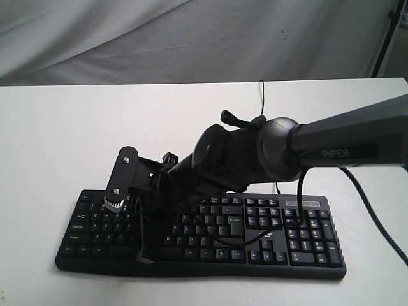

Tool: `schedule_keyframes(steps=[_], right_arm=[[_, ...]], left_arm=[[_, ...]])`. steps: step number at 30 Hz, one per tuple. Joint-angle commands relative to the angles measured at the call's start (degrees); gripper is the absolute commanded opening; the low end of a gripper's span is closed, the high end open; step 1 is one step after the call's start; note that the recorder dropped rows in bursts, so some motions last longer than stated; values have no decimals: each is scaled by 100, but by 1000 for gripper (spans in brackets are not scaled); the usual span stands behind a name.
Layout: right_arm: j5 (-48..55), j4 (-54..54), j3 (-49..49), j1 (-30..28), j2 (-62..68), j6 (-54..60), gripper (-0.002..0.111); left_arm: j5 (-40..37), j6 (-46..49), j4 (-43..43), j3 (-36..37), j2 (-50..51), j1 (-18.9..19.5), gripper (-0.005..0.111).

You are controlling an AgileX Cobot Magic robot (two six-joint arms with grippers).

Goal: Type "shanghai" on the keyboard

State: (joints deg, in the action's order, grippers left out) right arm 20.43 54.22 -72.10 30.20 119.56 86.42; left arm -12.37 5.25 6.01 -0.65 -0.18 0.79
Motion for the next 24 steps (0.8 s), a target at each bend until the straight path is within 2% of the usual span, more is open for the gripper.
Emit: schedule_keyframes(steps=[1,24], right_arm=[[42,29,-3,-35,1,-15,0],[303,-138,-3,-95,13,-2,0]], left_arm=[[14,-7,23,3,18,-23,1],[14,-7,23,3,18,-23,1]])
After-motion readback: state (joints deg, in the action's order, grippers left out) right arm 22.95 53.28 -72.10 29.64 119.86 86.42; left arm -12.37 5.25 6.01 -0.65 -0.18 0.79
